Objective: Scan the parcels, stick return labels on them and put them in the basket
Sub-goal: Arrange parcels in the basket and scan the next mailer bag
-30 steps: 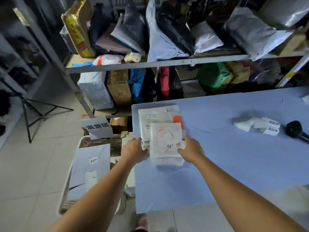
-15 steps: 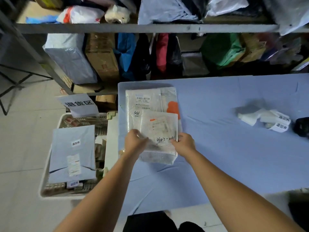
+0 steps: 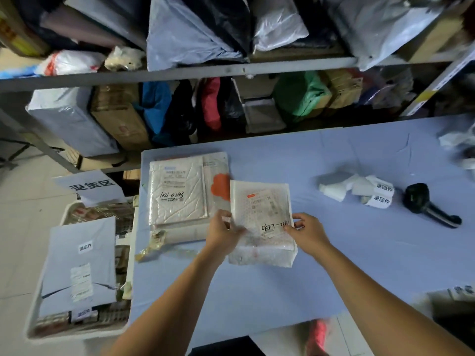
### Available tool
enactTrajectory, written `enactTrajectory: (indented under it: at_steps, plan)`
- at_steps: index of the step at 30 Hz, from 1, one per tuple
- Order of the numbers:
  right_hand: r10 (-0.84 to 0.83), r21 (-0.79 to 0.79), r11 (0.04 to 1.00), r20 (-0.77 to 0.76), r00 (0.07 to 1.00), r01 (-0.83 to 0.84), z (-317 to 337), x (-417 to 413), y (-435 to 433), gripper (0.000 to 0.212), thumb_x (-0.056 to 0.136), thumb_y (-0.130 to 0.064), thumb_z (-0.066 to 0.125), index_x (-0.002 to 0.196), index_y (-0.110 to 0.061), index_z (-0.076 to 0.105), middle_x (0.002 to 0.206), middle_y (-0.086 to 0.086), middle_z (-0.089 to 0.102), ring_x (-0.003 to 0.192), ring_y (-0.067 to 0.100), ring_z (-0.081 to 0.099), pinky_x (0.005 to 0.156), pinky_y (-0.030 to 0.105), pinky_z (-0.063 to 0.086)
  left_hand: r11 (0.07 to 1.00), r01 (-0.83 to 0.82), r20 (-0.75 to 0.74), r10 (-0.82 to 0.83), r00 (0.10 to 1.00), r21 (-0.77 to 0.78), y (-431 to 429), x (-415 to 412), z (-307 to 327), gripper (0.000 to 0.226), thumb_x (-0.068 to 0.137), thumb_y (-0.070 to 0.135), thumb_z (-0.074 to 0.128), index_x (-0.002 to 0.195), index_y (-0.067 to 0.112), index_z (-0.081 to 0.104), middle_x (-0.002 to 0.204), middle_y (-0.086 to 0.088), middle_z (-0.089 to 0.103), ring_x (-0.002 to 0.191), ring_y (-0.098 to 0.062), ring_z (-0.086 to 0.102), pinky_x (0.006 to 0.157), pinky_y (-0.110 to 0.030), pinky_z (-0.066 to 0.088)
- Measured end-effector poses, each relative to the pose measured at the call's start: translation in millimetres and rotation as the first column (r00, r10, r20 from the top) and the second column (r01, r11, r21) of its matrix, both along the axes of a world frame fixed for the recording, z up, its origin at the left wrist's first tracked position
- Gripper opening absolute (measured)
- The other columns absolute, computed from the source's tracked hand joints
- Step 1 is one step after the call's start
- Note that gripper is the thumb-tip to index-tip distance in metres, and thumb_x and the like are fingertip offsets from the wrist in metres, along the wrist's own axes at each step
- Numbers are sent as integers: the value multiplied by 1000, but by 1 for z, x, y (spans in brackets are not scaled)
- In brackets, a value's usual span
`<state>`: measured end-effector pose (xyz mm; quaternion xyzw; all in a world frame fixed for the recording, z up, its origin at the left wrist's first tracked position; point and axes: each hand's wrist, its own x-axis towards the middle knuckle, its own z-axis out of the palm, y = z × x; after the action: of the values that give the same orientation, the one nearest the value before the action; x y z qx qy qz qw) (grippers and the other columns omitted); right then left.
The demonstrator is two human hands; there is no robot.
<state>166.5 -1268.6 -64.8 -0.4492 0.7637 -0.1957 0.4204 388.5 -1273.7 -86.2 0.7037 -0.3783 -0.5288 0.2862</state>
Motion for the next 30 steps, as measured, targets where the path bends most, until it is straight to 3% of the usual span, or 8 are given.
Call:
enactTrajectory:
  at_steps: [6,9,14,17,20,22,24,30]
  plan:
    - [44,11,999,-88,995,-43,-20,-120,15,32,86,-20,74,116,-11,69,93,3,65,84,21,62,74,31,49,999,-14,37,12,999,39,33,-134,-25,36,73,10,75,92,22,47,69,1,52,52,-12,47,39,-22,38]
    - [66,7,998,-102,993,-66,-25,-175,19,29,85,-22,75,112,-13,71,88,1,67,84,22,64,73,30,51,997,-76,92,73,993,28,47,-193,-30,41,73,12,79,98,20,48,68,2,51,55,-14,48,49,-26,41]
    - [206,30,979,-156,966,-203,-26,-250,19,33,86,-22,71,118,-14,68,107,4,72,103,22,66,82,27,50,994,-114,228,110,967,5,55,-253,-35,46,71,7,80,108,12,53,64,0,52,59,-23,54,58,-33,45]
    - [29,-91,994,-245,969,-53,-16,-296,11,26,87,-17,61,112,-17,68,105,2,72,93,21,64,75,28,50,992,-128,291,120,949,9,59,-271,-37,49,73,7,76,114,15,50,74,-5,55,78,-38,64,64,-39,51]
    - [-113,-190,981,-397,911,39,-9,-341,1,37,84,-12,65,120,-13,60,122,10,59,113,31,53,89,40,46,991,-128,330,111,937,29,63,-280,-34,58,74,10,77,124,14,49,76,-6,58,66,-29,60,60,-34,49]
    - [-51,-113,993,-557,829,-14,-10,-367,-5,49,83,-12,68,129,-10,51,132,16,46,124,36,41,99,46,38,987,-158,322,137,937,42,64,-284,-31,63,74,9,78,130,13,49,69,-1,56,55,-16,54,46,-25,44]
    - [74,32,997,-646,759,-70,-11,-385,-13,56,85,-16,68,135,-10,44,135,17,40,126,36,36,102,46,37,982,-182,306,160,939,44,65,-288,-28,64,74,7,79,132,12,51,72,1,57,56,-12,54,43,-19,40]
    - [276,209,961,-711,646,-180,-19,-406,-41,47,88,-18,65,130,-11,44,126,15,48,123,31,37,87,42,45,971,-236,262,219,940,34,69,-287,-26,31,73,7,78,94,20,59,82,-7,63,58,-18,55,49,-29,45]
